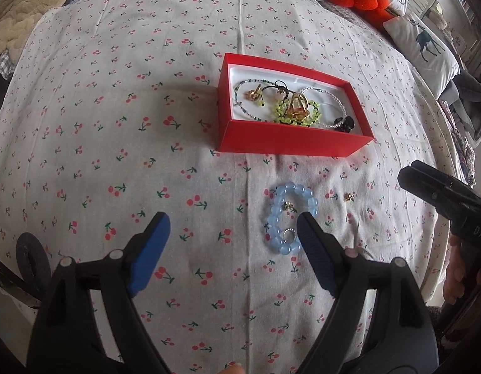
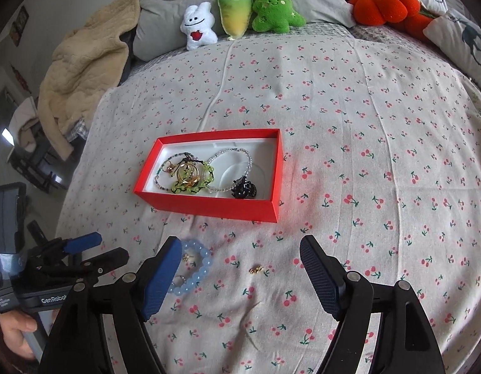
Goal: Organize jewelry
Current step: 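Close the left tool on the light-blue bead bracelet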
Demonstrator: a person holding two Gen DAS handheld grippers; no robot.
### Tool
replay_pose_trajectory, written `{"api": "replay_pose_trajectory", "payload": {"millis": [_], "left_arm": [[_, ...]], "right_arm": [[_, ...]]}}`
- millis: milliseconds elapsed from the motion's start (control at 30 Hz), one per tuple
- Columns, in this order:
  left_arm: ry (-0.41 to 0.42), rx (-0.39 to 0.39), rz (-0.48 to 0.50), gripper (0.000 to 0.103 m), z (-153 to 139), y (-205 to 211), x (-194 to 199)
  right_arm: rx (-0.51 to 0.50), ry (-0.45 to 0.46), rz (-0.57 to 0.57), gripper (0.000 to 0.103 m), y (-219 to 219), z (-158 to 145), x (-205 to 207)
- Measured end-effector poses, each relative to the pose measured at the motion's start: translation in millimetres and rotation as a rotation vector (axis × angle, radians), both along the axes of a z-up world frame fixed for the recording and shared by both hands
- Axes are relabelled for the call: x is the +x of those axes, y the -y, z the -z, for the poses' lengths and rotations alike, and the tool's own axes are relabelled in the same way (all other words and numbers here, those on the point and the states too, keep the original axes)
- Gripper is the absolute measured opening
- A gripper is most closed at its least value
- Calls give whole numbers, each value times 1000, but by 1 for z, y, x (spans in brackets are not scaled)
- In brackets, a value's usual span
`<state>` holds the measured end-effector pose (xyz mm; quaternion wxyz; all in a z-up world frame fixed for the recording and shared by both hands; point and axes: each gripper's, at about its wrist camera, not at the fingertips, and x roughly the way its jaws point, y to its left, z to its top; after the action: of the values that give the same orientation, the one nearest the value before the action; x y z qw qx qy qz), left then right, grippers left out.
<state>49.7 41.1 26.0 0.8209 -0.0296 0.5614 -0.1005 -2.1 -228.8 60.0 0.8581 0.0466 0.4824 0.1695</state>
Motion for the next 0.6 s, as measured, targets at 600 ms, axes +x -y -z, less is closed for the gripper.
{"api": "replay_pose_trajectory", "payload": {"millis": [600], "left_arm": [[-108,16,19,84,37,12,1]], "right_arm": [[-198,-130,-12,82,2,52,-12]]}}
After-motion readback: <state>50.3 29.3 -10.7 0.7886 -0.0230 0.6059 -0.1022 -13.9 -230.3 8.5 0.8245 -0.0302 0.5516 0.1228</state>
